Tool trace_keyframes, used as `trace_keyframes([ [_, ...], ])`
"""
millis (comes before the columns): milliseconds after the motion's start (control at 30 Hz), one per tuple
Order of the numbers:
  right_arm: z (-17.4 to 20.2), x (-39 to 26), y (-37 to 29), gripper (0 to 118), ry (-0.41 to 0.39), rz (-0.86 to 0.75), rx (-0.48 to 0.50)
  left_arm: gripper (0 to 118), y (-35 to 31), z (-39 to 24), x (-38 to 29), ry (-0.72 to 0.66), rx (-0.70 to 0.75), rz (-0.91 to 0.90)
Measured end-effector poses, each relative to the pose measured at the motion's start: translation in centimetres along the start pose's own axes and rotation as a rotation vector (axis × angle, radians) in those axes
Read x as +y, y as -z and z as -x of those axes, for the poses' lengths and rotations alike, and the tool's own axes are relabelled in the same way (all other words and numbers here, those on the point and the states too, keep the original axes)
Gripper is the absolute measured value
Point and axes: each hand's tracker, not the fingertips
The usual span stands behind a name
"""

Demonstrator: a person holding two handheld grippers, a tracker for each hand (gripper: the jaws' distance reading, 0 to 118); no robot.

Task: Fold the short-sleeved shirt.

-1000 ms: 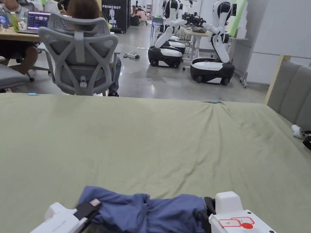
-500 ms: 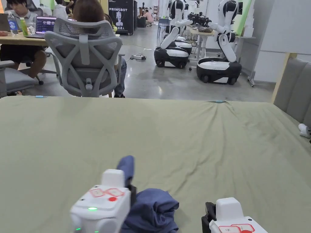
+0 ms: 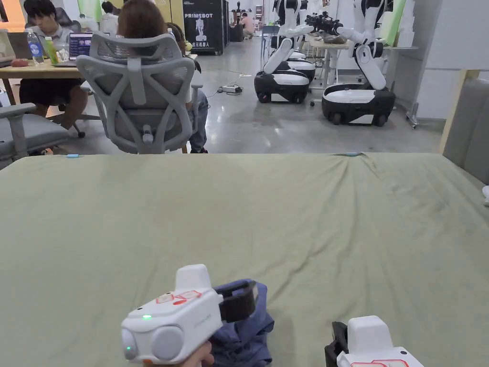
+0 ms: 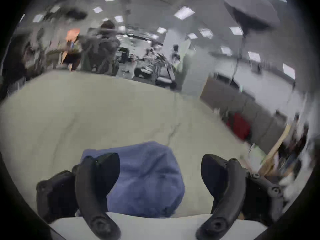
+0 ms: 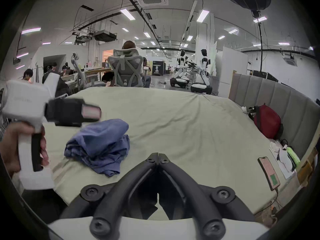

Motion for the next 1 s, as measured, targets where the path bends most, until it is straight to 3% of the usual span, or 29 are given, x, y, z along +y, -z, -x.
trace_keyframes([
  [67, 0.0, 0.2, 0.1, 0, 0.010, 0.001, 0.015, 94, 0.4, 1.6, -0.1, -0.053, 0.029, 0.078],
  [100, 0.0, 0.3, 0.2, 0, 0.020, 0.004, 0.024, 87, 0.8, 1.7, -0.5, -0.043, 0.033, 0.108],
  [133, 0.0, 0.4, 0.3, 0, 0.023, 0.007, 0.026, 76, 1.0, 1.8, -1.0, -0.038, 0.036, 0.124],
  [167, 0.1, 0.5, 0.4, 0, 0.024, 0.011, 0.027, 48, 1.2, 1.9, -1.7, -0.035, 0.040, 0.140],
  [200, 0.2, 0.5, 0.5, 0, 0.023, 0.017, 0.025, 29, 1.6, 1.9, -2.4, -0.049, 0.026, 0.175],
  [267, 0.0, 0.5, 0.7, 0, 0.032, 0.030, 0.031, 5, 2.6, 1.0, -4.1, -0.087, -0.055, 0.225],
  [300, 0.0, 0.5, 0.8, 0, 0.037, 0.033, 0.034, 1, 3.1, 0.6, -4.8, -0.094, -0.081, 0.243],
  [500, -0.1, 0.3, 0.8, 0, 0.008, 0.054, 0.006, 0, 6.4, -0.2, -7.5, -0.056, -0.028, 0.312],
  [567, 0.1, 0.4, 1.1, 0, -0.004, 0.059, 0.004, 0, 5.8, 0.2, -6.9, -0.090, -0.049, 0.309],
  [667, 0.9, 1.4, 2.4, 0, 0.010, 0.057, 0.040, 0, 3.3, 0.4, -4.8, -0.030, -0.063, 0.251],
  [767, 2.6, 2.8, 4.8, 0, 0.059, 0.050, 0.142, 0, -0.2, 2.1, -2.6, -0.012, -0.041, 0.184],
  [900, 4.5, 3.4, 9.3, 0, 0.223, 0.089, 0.327, 2, -3.3, 6.4, -1.4, -0.066, 0.035, 0.133],
  [967, 5.4, 3.1, 11.7, 0, 0.232, 0.110, 0.384, 4, -4.3, 8.7, -1.4, -0.116, 0.040, 0.115],
  [1000, 5.8, 2.8, 12.7, 0, 0.235, 0.134, 0.406, 20, -4.4, 9.8, -1.6, -0.144, 0.027, 0.119],
])
